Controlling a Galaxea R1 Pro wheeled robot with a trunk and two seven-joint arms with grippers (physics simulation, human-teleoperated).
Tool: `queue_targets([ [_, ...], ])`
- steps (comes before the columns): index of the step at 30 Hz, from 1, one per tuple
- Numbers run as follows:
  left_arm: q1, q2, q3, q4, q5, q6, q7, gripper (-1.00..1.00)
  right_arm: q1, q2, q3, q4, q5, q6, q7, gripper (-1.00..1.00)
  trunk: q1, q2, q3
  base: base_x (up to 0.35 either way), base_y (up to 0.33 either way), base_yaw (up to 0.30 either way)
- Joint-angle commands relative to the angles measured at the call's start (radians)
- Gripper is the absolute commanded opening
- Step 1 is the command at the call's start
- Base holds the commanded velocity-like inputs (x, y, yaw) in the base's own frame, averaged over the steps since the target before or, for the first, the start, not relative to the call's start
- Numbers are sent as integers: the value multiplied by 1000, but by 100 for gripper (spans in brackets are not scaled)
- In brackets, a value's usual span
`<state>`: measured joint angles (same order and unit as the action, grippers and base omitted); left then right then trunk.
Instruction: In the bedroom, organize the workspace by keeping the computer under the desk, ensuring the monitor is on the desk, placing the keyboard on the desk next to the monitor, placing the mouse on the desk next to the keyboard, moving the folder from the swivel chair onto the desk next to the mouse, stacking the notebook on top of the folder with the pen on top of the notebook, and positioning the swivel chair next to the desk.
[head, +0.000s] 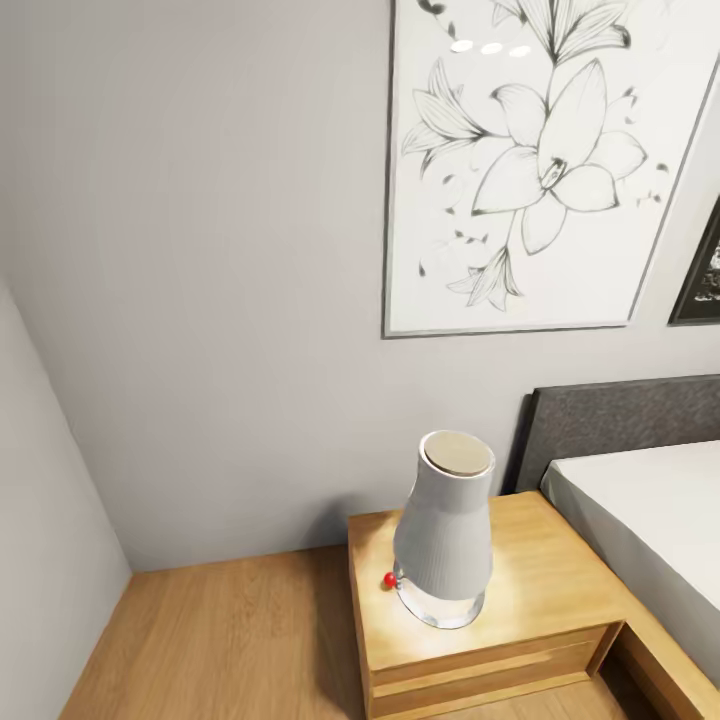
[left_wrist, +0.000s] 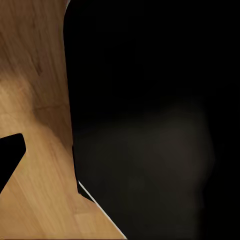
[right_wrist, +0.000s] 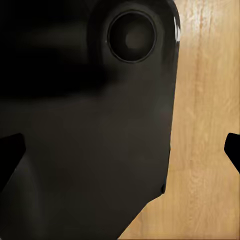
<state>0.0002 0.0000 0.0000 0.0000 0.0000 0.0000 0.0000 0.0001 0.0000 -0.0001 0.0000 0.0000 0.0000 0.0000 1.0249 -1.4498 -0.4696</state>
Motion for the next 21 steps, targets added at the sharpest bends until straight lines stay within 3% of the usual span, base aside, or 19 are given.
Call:
queue_targets([
  [1,1,-6,-2,-6,-2,6,2,100,-6,6,1,-6,5,6,-5,100,0,0,0,0,0,0],
  [8,1,-45,-1,-24,1,6,2,100,-28,45,-8,-10,-2,5,-5,100,-4,7,3,0,0,0],
  [21,1,-46,0,-54,2,5,3,100,-34,61,-9,-14,-5,-68,-5,100,-54,98,43,0,0,0],
])
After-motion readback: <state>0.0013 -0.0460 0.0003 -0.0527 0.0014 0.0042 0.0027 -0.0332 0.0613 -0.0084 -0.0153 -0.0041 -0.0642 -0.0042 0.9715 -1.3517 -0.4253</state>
